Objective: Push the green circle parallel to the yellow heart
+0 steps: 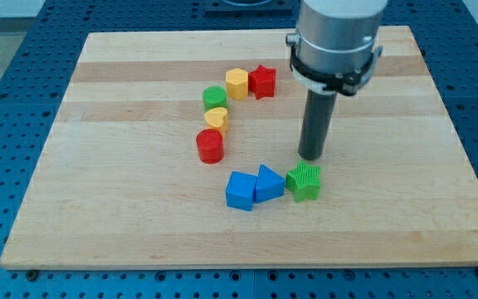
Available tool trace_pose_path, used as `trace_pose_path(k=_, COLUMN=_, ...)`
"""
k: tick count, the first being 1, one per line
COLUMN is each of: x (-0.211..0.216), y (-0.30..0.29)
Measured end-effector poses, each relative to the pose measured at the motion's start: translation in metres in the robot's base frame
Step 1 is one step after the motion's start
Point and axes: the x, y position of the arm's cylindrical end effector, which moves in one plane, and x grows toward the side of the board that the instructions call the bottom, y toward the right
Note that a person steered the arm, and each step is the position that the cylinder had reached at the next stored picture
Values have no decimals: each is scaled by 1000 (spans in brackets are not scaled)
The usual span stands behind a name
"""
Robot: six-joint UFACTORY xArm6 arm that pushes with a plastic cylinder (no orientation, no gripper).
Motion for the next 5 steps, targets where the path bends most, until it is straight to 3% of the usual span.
trace_pose_path(k=3, x=-75, y=-43)
trace_pose_path(k=5, x=-84, y=-109)
